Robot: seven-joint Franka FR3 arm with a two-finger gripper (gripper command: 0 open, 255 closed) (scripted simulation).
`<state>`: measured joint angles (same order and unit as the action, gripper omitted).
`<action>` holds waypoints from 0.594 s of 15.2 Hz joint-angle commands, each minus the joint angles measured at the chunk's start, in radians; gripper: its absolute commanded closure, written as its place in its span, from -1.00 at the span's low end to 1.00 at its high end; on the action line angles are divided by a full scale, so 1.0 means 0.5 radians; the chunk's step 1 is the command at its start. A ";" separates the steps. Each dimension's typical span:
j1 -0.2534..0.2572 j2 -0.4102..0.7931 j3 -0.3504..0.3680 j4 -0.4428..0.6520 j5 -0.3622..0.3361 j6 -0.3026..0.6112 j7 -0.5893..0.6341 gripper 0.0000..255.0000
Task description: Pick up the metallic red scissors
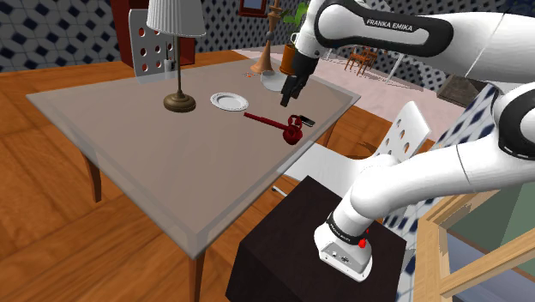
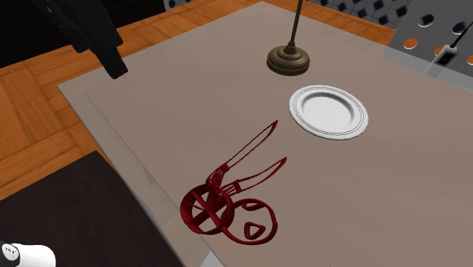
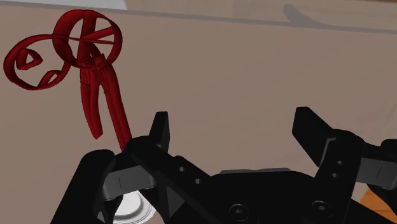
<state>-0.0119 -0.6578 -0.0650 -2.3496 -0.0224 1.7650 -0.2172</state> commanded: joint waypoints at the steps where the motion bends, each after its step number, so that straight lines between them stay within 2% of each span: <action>1: -0.016 0.091 -0.027 -0.027 -0.033 0.104 -0.033 -1.00; 9: -0.091 0.558 -0.169 0.011 -0.151 0.475 -0.185 -1.00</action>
<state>-0.0525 -0.4145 -0.1396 -2.3526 -0.0910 1.9780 -0.2989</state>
